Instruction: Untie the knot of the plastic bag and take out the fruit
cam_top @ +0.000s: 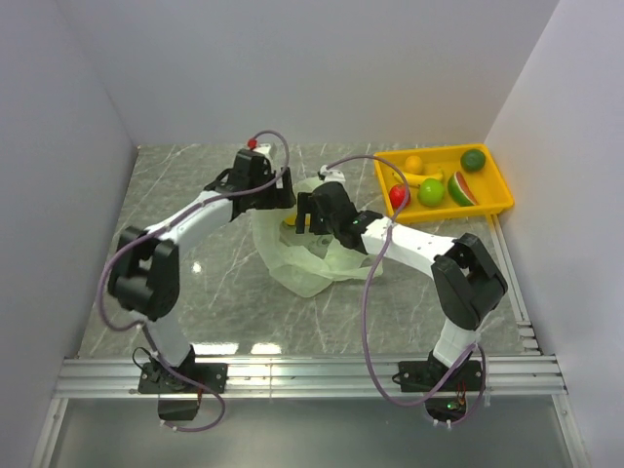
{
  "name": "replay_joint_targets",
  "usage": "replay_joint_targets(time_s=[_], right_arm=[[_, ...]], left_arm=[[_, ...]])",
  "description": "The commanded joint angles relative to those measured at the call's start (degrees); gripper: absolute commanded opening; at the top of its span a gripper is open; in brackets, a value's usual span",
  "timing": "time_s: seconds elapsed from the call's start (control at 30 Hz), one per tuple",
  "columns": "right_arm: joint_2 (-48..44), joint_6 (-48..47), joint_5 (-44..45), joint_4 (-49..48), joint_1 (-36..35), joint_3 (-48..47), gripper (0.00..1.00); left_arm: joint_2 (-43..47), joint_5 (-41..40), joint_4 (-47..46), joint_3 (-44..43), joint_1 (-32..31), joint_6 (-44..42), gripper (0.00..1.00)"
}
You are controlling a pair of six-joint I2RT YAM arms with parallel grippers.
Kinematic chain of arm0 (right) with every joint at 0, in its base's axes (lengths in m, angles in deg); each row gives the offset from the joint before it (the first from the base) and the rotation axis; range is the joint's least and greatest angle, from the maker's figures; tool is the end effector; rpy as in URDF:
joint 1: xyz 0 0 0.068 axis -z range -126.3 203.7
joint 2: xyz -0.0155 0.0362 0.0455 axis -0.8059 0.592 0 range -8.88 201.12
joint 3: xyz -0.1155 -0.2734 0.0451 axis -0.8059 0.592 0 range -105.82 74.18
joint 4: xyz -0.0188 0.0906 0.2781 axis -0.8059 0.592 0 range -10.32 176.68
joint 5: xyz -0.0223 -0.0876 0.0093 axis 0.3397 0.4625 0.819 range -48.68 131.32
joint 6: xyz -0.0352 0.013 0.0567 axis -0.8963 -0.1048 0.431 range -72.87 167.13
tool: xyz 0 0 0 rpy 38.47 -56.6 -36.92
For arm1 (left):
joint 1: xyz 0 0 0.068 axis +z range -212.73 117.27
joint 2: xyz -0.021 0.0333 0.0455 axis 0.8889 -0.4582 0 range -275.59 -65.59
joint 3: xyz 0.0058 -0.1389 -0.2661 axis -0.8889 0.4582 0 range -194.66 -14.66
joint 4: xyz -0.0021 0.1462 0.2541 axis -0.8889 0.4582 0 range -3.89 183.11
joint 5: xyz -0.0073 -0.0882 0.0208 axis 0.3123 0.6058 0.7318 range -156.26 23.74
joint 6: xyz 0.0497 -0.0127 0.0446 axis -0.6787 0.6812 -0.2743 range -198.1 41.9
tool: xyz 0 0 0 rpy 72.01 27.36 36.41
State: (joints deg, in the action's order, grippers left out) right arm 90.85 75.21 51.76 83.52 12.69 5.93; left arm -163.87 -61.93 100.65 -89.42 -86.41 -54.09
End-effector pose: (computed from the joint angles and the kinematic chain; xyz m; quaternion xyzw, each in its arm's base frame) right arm 0.3403 0.2829 0.2334 -0.0581 0.8837 0.1928 0.4226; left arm 0.4037 -0.1815 0.2674 0.0140 0.8985 -0.2080 0.3864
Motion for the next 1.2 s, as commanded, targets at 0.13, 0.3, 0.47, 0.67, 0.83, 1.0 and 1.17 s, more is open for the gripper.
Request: replay_joint_targets(time_s=[0.13,0.3,0.47,0.67,0.83,1.0,1.17], right_arm=[[-0.05,1.19,1.26,-1.46,0.32,0.57,0.86],[-3.56,0.58,1.43,-3.66,0.32,5.31,0.86],[-8.14,-1.44,2.31,-6.74,0.23,11.64,0.86],[-9.11,-2.06,0.20,-8.32,0.23,14.55,0.86],[-7.97,-3.82,-2.87,-8.93,-0.21,13.85,0.86],[-6.82,-6.09,-5.33,-9.11,-1.08,13.84,0.86],[-6.56,-8.47,-7.97,-6.23,-2.58,12.27,0.87]], left_arm=[[-10.26,3.39,-0.48,-8.90,-0.05,-2.92,0.38],[-0.38,7.43,0.84,-6.55,-1.27,-1.26,0.01],[12.75,6.03,-5.12,7.77,-5.23,5.23,0.01],[14.17,7.79,-6.90,14.56,-4.88,9.29,0.01],[13.55,2.87,-9.18,18.85,-3.92,10.44,0.01],[12.24,2.08,-12.69,25.35,-1.46,14.48,0.01],[11.79,4.62,-13.58,27.03,-1.19,15.71,0.01]])
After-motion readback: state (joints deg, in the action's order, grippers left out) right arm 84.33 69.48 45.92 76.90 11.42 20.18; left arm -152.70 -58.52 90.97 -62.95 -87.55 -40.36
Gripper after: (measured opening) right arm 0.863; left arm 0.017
